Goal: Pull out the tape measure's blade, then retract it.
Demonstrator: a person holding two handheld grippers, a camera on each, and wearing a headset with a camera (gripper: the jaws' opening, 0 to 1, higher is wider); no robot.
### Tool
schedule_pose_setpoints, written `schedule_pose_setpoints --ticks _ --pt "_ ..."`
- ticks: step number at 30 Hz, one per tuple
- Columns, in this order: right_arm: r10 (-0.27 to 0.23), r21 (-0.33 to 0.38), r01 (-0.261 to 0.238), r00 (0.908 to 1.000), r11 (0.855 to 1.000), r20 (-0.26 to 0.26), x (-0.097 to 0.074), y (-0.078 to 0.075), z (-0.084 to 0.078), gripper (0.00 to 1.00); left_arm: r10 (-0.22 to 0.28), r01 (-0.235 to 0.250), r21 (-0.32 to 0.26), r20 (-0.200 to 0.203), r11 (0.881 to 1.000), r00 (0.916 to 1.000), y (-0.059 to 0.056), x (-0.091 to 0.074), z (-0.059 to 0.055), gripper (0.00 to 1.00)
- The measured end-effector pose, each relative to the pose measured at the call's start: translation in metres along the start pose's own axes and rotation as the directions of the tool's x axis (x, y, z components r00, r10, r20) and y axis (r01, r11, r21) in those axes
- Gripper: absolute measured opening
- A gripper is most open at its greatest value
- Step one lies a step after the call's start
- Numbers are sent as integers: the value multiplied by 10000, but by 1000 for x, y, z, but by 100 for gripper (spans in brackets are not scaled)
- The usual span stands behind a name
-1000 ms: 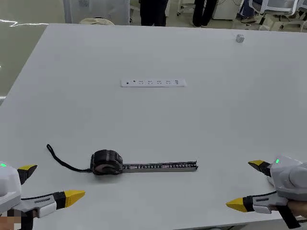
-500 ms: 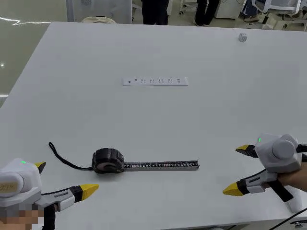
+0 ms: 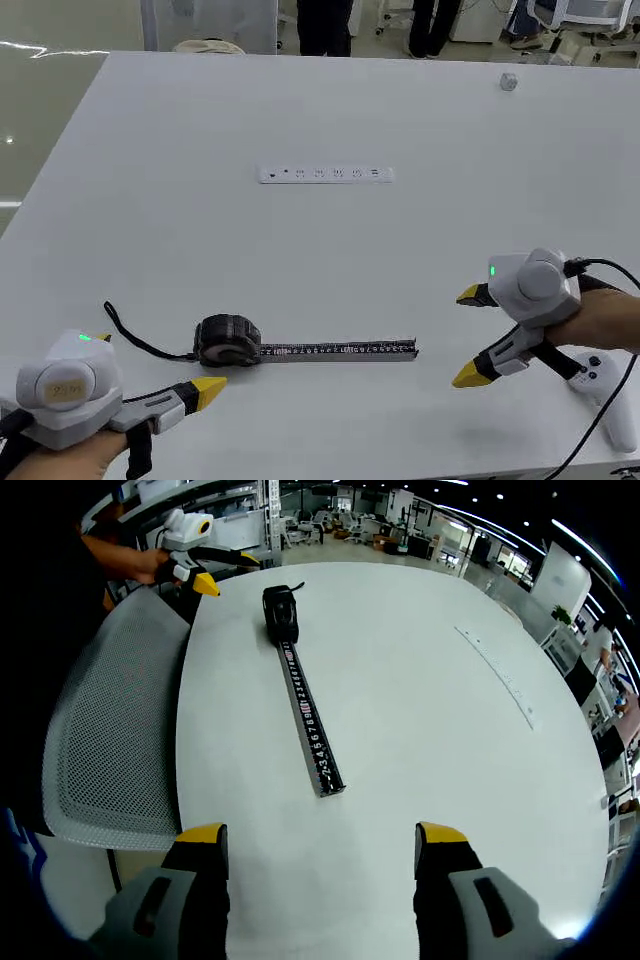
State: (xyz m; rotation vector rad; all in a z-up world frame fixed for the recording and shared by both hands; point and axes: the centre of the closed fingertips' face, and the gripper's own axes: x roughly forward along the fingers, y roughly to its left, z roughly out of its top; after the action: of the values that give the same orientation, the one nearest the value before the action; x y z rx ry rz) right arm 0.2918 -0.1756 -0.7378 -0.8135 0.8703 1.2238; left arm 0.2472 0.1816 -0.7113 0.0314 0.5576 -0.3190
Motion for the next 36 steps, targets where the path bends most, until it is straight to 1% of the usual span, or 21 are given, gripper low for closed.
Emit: schedule_pose_setpoints --ticks 2,7,8,9,12,14,16,20,21,24,25,26,30,36 --pt "118 -125 -119 9998 9999 -130 5 -2 0 77 9 -9 -34 6 10000 10000 -1 1 0 100" --pt "288 -282 -292 9995 9992 -130 8 -4 9 77 153 -154 161 58 9998 9999 -6 3 0 100" --pt "332 -293 -335 9994 9990 -131 9 -5 11 77 183 -184 156 75 9997 9998 -6 4 0 100" --pt "361 -440 -367 9993 9984 -124 10 -5 14 77 230 -230 -20 161 9997 9996 -6 4 0 100" --pt "509 -779 -525 9984 9956 -230 15 -7 18 76 445 -445 -67 92 9990 9990 -7 5 -6 100" --pt "612 -929 -641 9976 9936 -335 18 -7 21 75 530 -529 -78 106 9986 9985 -7 4 -6 100" --pt "707 -1048 -747 9966 9917 -411 22 -7 23 74 528 -527 -132 101 9985 9986 -7 5 -7 100" --pt "911 -1136 -976 9940 9887 -606 32 -8 24 72 507 -507 -35 -24 9987 9987 -8 7 -9 100" --pt "961 -1147 -1031 9932 9880 -653 34 -8 24 71 500 -500 -77 -24 9987 9987 -8 8 -9 100" --pt "1228 -1262 -1322 9892 9832 -798 41 -4 24 61 609 -609 -58 53 9981 9981 -7 8 -7 100" --pt "1292 -1212 -1388 9881 9829 -835 44 -4 24 58 638 -635 -111 266 9979 9976 -6 9 -3 100" --pt "1340 -1185 -1437 9872 9825 -861 46 -3 23 57 697 -694 -95 370 9975 9969 -5 9 -2 100" --pt "1396 -1161 -1508 9853 9817 -989 56 -3 21 52 726 -718 -202 438 9972 9964 -6 12 0 100" --pt "1458 -984 -1566 9833 9827 -1085 67 -3 16 41 783 -768 -364 414 9964 9961 -7 15 -1 100"
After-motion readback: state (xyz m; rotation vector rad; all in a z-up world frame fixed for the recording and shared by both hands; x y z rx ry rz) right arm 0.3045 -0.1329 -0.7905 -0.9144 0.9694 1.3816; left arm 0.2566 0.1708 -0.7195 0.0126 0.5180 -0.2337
